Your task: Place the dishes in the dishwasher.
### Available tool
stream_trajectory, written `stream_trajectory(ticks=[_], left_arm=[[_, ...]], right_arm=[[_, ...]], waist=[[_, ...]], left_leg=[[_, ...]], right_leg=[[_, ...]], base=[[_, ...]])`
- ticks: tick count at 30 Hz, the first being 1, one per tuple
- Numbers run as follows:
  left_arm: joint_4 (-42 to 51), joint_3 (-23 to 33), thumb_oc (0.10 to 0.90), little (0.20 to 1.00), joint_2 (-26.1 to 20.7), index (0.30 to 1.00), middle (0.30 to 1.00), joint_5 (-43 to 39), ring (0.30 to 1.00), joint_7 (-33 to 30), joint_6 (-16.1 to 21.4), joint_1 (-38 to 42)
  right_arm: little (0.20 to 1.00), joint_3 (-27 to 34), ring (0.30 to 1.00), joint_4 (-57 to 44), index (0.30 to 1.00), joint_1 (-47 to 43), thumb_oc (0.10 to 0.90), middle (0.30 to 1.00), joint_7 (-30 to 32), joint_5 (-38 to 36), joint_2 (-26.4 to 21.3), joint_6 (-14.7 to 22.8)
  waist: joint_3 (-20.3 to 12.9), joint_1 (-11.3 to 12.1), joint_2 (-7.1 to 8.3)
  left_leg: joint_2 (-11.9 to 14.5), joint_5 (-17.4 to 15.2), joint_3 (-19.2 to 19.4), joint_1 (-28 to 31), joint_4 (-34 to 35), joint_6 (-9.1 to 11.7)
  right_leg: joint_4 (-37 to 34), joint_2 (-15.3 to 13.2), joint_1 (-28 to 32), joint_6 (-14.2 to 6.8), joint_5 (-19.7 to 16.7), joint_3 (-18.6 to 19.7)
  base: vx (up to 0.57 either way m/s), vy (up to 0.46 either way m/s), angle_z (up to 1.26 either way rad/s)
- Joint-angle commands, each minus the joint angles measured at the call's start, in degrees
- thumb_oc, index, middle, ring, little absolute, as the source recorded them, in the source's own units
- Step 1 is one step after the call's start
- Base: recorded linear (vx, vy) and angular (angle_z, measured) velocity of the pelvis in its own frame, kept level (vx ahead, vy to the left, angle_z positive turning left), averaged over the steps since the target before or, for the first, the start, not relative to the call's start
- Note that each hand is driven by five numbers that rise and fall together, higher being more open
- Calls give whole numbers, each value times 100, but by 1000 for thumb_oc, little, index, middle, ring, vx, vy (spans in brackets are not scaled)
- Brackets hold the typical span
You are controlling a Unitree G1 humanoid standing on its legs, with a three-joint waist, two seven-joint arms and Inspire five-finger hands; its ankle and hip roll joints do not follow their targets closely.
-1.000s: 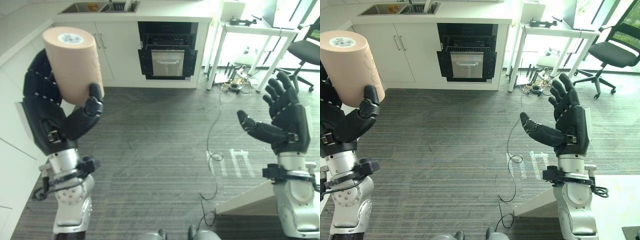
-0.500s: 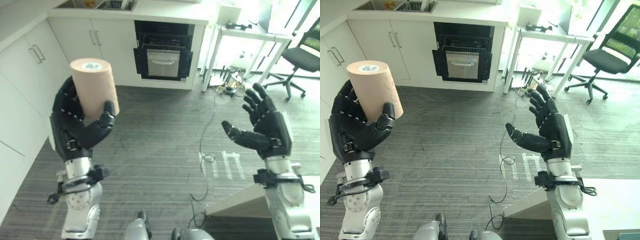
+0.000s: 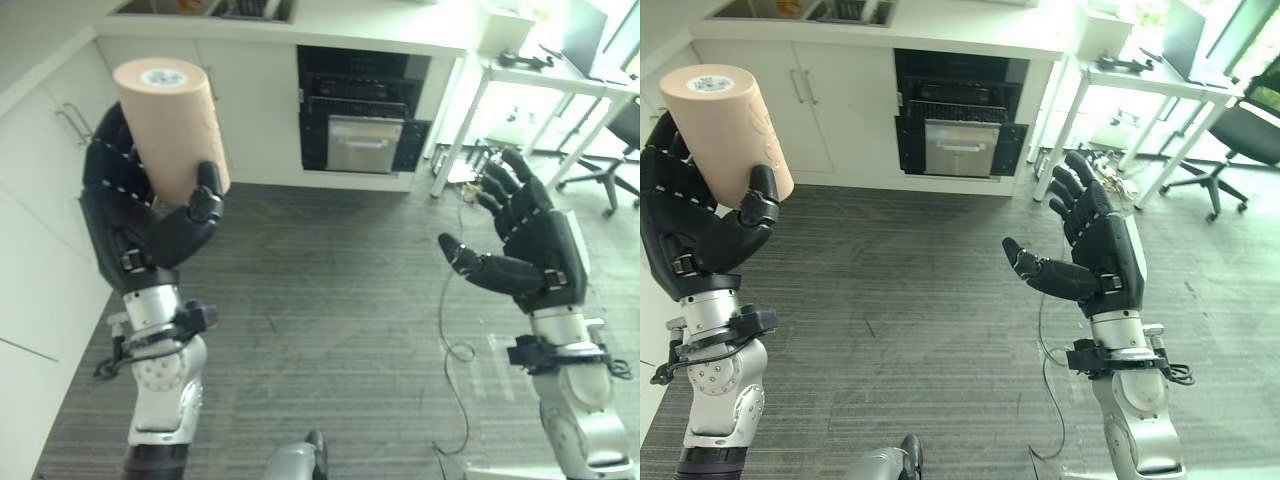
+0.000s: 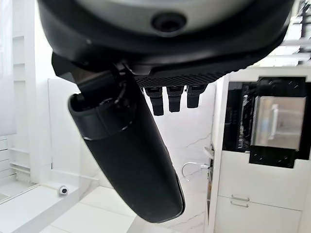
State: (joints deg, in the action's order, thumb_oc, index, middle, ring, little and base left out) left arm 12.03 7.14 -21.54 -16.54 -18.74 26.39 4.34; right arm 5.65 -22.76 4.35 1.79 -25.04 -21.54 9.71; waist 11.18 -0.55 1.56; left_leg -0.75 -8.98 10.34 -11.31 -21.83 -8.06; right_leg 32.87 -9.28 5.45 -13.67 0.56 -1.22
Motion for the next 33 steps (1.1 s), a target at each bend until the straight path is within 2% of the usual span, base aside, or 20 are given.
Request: stream_trajectory(ticks=[1,2,4,6,7,8,9,12,13,17,20,21,22,23,25,26,27,30,31,33], left_arm=[[592,-32,400,300,-406,300,300,549,300,165,258,65],[513,39,400,300,-483,300,300,373,300,155,217,79],[477,168,400,300,-496,300,300,328,300,140,209,18],[487,200,400,300,-476,300,300,359,300,137,230,-53],[524,201,400,300,-444,300,300,436,300,115,231,-130],[580,105,400,300,-392,300,300,654,300,-19,169,-191],[577,12,400,300,-408,300,300,874,300,-238,167,-210],[567,6,400,300,-470,300,300,903,300,-476,91,-175],[545,-5,400,300,-508,300,300,892,300,-589,63,-151],[503,39,400,300,-553,300,300,922,300,-731,81,-27],[479,34,400,300,-546,300,300,873,300,-756,67,8],[484,37,400,300,-533,300,300,909,300,-795,46,-8],[543,51,400,300,-485,300,300,1066,300,-859,-1,-92],[636,109,400,300,-437,300,300,1104,300,-815,-2,-243],[648,166,400,300,-385,300,300,1102,300,-640,49,-386],[587,187,400,300,-382,300,300,1077,300,-566,131,-433],[572,189,400,300,-381,300,300,1073,300,-561,152,-437],[576,294,400,300,-388,300,300,1064,300,-693,266,-689],[535,297,400,300,-424,300,300,1006,300,-735,280,-739],[419,214,400,300,-450,300,300,1025,300,-789,279,-652]], right_arm=[[900,180,900,-221,900,-207,800,900,-204,-801,59,449],[900,156,900,-155,900,-161,800,900,-289,-826,86,442],[900,324,900,-159,900,103,800,900,-577,-931,70,539],[900,374,900,-149,900,189,800,900,-670,-1012,49,599],[900,406,900,-143,900,250,800,900,-715,-1099,35,668],[900,396,900,-147,900,233,800,900,-746,-1158,56,772],[900,330,900,-156,900,144,800,900,-764,-1064,73,802],[900,184,900,-91,900,-27,800,900,-685,-934,-33,669],[900,103,900,-31,900,-149,800,900,-643,-899,-121,440],[900,10,900,-74,900,-430,800,900,-523,-961,-445,148],[900,59,900,-36,900,-468,800,900,-443,-1004,-553,103],[900,96,900,-17,900,-448,800,900,-435,-1061,-582,58],[900,154,900,-14,900,-374,800,900,-528,-1114,-609,11],[900,237,900,-49,900,-246,800,900,-711,-1105,-608,-23],[900,327,900,-38,900,-96,800,900,-846,-1021,-609,-31],[900,324,900,34,900,-118,800,900,-882,-1075,-611,-43],[900,323,900,52,900,-129,800,900,-895,-1092,-616,-39],[900,146,900,71,900,-306,800,900,-987,-1098,-546,-79],[900,-11,900,64,900,-367,800,900,-910,-1023,-473,-87],[900,-115,900,54,900,-377,800,900,-808,-955,-440,-74]], waist=[[-521,-229,-273],[-507,-287,-216],[-394,-387,-83],[-329,-440,27],[-257,-538,123],[-186,-680,130],[-195,-700,112],[-292,-635,141],[-377,-606,159],[-605,-642,115],[-676,-667,-4],[-689,-666,-34],[-666,-646,21],[-569,-577,129],[-408,-444,277],[-312,-355,292],[-303,-344,296],[-241,-208,95],[-189,-147,-108],[-183,-136,-284]], left_leg=[[421,103,-261,171,464,733],[344,120,-301,234,464,782],[254,-58,-363,501,464,839],[195,-187,-353,649,464,862],[154,-346,-372,820,464,886],[145,-546,-475,1089,464,900],[124,-736,-581,1242,464,863],[84,-827,-680,1312,464,844],[101,-870,-710,1387,464,878],[258,-993,-691,1766,464,1047],[417,-279,-533,1989,464,1246],[489,279,-456,2097,464,1361],[581,1298,-209,2080,89,1604],[616,1604,-124,1585,-729,1739],[688,1541,-12,666,-1562,1678],[606,1316,18,272,-1569,1540],[590,1282,30,260,-1552,1514],[352,1241,287,487,41,1383],[538,1113,285,270,464,1372],[757,902,118,-187,464,1420]], right_leg=[[358,804,-928,386,-288,-602],[-298,881,-1105,452,-58,-758],[-1568,538,-1250,514,-126,-1130],[-1568,283,-1544,489,-32,-1119],[-1568,70,-1923,418,-117,-932],[-1568,-118,-2583,340,-201,-541],[-1568,-206,-2764,308,-287,-450],[-1568,-174,-2573,264,-200,-424],[-1568,-141,-2472,250,-215,-424],[-1568,25,-2315,400,-193,-432],[-1568,224,-2193,549,-54,-490],[-1568,310,-2111,644,37,-501],[-1568,353,-1884,834,228,-483],[-1568,326,-1673,980,326,-482],[-1568,205,-1411,1082,421,-619],[-1568,192,-1324,1058,485,-714],[-1568,183,-1314,1048,501,-719],[-1568,425,-1213,922,643,-614],[-1568,654,-1089,867,745,-526],[-1568,904,-956,878,856,-394]], base=[[292,96,25],[346,-14,5],[417,-147,-7],[256,-172,3],[475,-341,19],[723,-511,44],[646,-433,54],[304,-263,14],[266,-289,-3],[287,-257,15],[227,-196,-20],[294,-306,-1],[306,-419,-18],[258,-431,-35],[131,-299,-39],[107,-162,-34],[111,-61,-54],[246,24,-57],[320,122,-75],[309,116,-83]])
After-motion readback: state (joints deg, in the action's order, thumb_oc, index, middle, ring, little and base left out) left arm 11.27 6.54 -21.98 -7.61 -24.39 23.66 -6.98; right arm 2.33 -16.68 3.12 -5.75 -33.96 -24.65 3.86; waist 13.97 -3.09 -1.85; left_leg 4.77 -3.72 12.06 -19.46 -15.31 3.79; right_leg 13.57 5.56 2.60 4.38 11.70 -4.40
